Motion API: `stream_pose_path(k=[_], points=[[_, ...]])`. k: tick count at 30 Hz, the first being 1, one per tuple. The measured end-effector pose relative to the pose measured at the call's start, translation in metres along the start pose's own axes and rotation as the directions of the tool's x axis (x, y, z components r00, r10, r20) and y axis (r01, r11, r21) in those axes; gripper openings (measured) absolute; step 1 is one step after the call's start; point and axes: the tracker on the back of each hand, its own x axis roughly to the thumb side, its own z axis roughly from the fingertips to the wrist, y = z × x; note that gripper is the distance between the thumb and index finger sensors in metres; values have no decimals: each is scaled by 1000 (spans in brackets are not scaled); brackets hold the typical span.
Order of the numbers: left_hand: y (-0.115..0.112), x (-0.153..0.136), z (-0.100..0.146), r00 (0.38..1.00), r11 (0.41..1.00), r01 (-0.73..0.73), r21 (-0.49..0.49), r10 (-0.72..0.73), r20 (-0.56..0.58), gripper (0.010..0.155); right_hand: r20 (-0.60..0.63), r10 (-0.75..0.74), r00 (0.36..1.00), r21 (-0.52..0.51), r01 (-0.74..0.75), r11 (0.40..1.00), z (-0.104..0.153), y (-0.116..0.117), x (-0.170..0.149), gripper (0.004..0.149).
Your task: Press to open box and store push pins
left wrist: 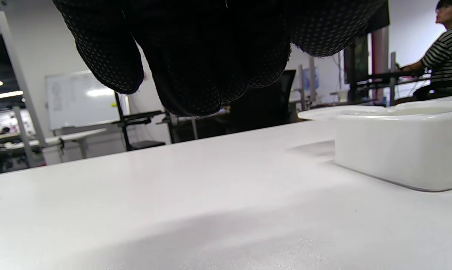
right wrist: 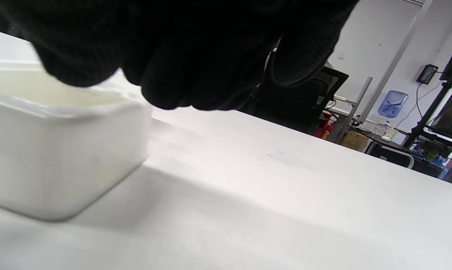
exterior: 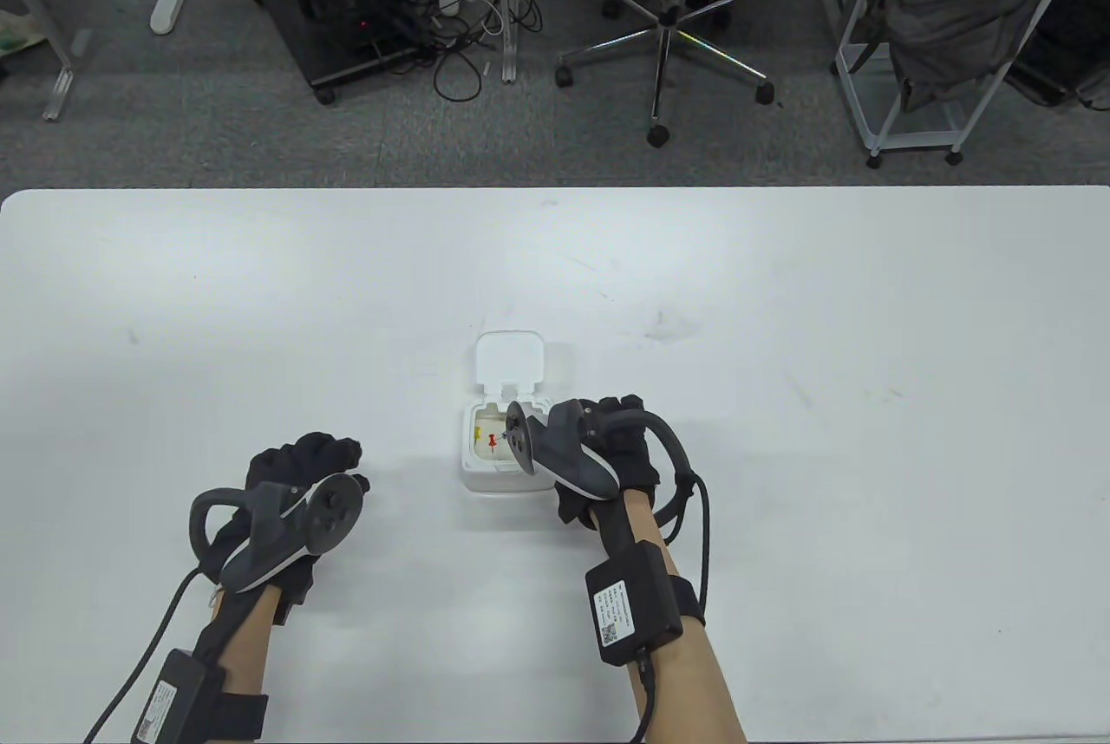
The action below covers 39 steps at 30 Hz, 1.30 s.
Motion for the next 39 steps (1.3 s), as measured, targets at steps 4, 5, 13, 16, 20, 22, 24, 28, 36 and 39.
stream_pose_path(k=[4, 5, 13, 16, 20, 22, 24, 28, 36, 39], points=[[0, 2, 0, 1000, 1000, 3, 0, -3, 7, 50, -19, 1, 1000, 19, -1, 1000, 7, 9, -12, 51], [0, 2, 0, 1000, 1000, 3, -1, -3, 7, 50, -24, 3, 1000, 24, -2, 1000, 9, 12, -15, 51], [1, 3, -1, 1000, 1000, 11, -1, -11, 8, 50, -65, -29, 997, 66, 33, 997, 25, 31, -36, 52], [1, 4, -1, 1000, 1000, 10, 0, -10, 10, 50, -74, -25, 997, 92, 32, 995, 30, 40, -42, 53], [1, 4, -1, 1000, 1000, 11, 0, -11, 12, 50, -83, -18, 996, 115, 27, 993, 35, 51, -47, 53], [1, 4, 0, 1000, 1000, 9, 1, -9, 12, 50, -86, -15, 996, 122, 26, 992, 36, 56, -47, 53], [0, 5, 0, 1000, 1000, 8, 1, -8, 12, 50, -85, -12, 996, 126, 23, 992, 37, 60, -46, 54], [1, 5, 0, 1000, 1000, 7, 2, -7, 14, 50, -81, 1, 997, 142, 11, 990, 37, 69, -44, 53], [1, 5, 0, 1000, 1000, 8, 2, -8, 13, 50, -80, 61, 995, 74, -55, 996, 39, 73, -38, 48], [0, 6, 0, 1000, 1000, 8, -4, -8, 15, 50, -79, 67, 995, 70, -61, 996, 39, 73, -36, 47]])
